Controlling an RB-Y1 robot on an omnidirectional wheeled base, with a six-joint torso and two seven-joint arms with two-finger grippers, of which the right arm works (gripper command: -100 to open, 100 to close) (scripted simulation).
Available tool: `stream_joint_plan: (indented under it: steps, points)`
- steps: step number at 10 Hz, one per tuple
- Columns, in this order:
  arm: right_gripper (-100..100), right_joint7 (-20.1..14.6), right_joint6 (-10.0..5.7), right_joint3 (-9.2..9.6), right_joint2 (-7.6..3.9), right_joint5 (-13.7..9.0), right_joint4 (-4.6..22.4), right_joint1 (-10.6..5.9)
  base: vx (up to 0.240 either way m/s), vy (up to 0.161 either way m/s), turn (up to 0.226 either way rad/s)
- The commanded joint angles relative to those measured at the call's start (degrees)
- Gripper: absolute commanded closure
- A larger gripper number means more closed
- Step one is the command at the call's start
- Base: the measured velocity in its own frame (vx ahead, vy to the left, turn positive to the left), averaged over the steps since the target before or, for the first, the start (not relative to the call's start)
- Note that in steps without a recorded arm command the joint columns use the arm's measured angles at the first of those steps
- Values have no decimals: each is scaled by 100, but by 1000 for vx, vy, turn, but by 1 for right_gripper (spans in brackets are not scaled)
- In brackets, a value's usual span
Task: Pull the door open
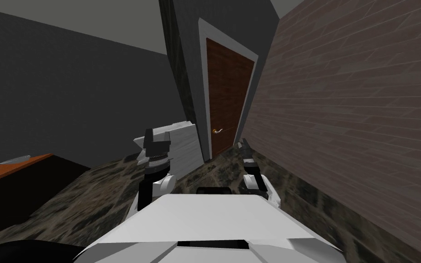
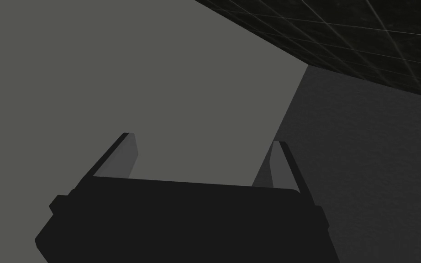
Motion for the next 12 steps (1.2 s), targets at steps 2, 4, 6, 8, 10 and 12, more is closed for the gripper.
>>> stream_joint_plan:
  steps: [2,4,6,8,10,12]
  points:
    - [-100,-31,-70,27,-57,-19,319,-138,43,-19,91]
    - [-100,-99,-175,76,-169,-58,762,-338,61,-22,146]
    - [-100,-133,-228,101,-225,-78,1022,-440,60,-41,77]
    - [-100,-168,-283,126,-282,-98,1303,-543,41,-26,91]
    - [-100,-203,-337,151,-339,-118,1572,-647,61,-33,119]
    - [-100,-272,-446,202,-453,-158,1973,-853,58,-35,141]
